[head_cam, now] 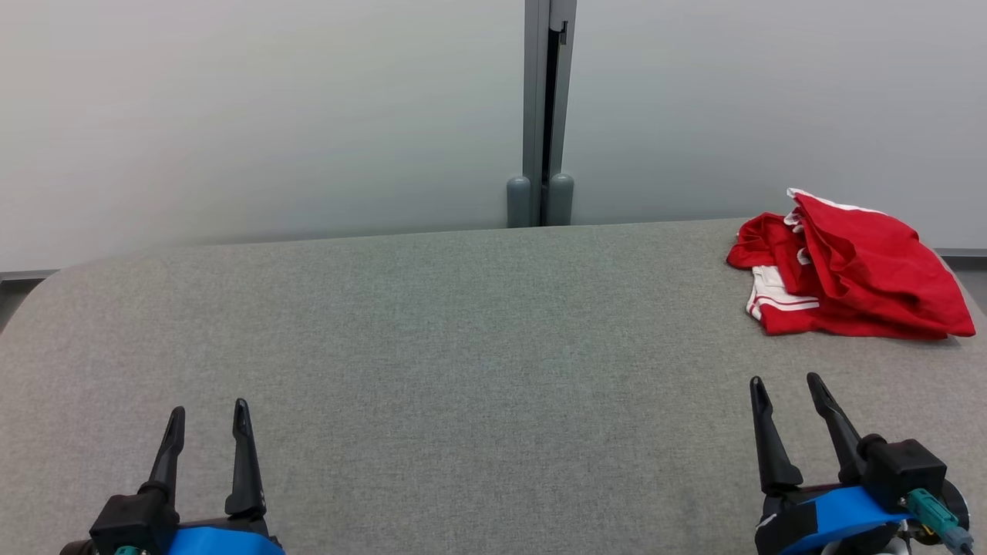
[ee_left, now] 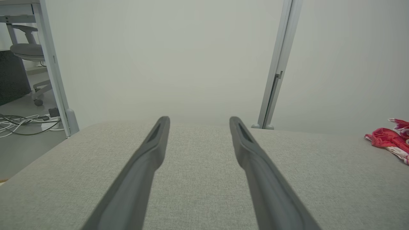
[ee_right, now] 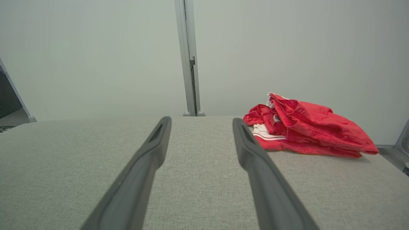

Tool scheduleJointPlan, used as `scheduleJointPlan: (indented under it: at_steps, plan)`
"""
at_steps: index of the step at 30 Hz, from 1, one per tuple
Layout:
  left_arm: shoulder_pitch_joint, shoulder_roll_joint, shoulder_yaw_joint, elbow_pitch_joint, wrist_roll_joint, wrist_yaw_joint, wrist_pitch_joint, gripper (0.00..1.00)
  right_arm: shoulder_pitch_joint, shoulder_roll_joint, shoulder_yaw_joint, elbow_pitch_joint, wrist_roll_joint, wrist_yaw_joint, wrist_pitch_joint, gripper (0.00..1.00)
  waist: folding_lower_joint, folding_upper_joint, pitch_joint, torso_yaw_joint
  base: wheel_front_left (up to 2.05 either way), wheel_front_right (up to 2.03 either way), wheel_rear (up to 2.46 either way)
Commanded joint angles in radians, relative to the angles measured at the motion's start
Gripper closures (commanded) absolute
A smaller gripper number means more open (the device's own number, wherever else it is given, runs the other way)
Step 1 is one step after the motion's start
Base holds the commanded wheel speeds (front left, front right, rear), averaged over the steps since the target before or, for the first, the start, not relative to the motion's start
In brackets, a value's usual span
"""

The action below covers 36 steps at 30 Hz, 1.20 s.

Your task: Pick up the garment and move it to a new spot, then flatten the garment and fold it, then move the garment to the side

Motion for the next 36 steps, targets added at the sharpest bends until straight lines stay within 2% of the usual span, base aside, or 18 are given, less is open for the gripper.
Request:
scheduleJointPlan:
  at_steps: [1,7,36]
  plan:
    - [-0.001,0.0,0.0,0.0,0.0,0.001,0.0,1.0,0.0,0.0,0.001,0.001,0.0,0.0,0.0,1.0,0.0,-0.0001,0.0,-0.001,0.0,0.0,0.0]
    - [0.019,-0.011,0.0,0.041,-0.012,0.001,0.011,1.0,0.011,0.003,-0.002,0.041,0.01,0.0,0.01,1.0,0.0,-0.0001,0.0,-0.001,0.0,0.0,0.0]
    - [-0.043,-0.01,0.009,0.028,-0.535,-0.001,0.14,1.0,-0.016,0.003,-0.03,0.012,0.538,0.0,0.14,1.0,0.0,-0.0001,0.012,0.003,0.0,0.0,0.0]
